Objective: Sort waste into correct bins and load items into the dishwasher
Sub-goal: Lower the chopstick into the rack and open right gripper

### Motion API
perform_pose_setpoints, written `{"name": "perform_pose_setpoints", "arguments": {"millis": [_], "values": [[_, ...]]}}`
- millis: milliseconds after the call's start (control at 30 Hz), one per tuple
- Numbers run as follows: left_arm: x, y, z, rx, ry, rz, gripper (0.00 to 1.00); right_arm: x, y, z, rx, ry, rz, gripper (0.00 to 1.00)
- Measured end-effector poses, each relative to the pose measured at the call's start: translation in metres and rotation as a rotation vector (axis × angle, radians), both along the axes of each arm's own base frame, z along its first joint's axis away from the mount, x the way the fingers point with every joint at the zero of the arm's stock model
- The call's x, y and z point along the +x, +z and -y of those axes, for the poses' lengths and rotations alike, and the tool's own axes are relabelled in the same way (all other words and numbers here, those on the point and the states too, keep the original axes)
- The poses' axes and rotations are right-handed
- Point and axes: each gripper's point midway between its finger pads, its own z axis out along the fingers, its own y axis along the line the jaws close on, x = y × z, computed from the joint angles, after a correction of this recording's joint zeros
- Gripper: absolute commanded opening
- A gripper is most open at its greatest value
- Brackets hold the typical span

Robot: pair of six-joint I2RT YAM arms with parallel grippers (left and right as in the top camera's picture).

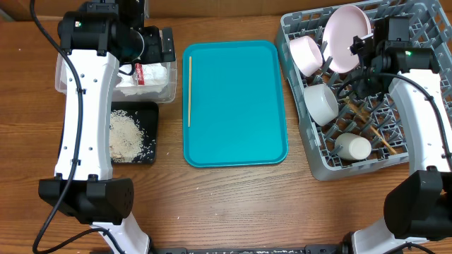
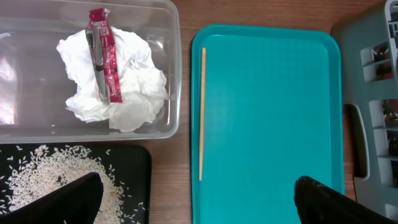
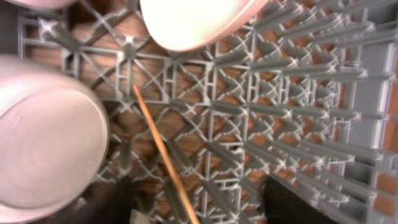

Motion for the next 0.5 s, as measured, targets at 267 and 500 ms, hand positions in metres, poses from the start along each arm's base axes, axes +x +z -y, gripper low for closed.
{"name": "perform_pose_setpoints", "arguments": {"millis": [267,500], "values": [[0.000,0.000,0.000,0.000,0.000,0.000,1.00,0.003,0.030,-0.035,0.211,0.019,0.104,1.00],[0.000,0.000,0.000,0.000,0.000,0.000,1.00,0.010,0.100,-0.102,0.641,0.083,0.287,1.00]]}}
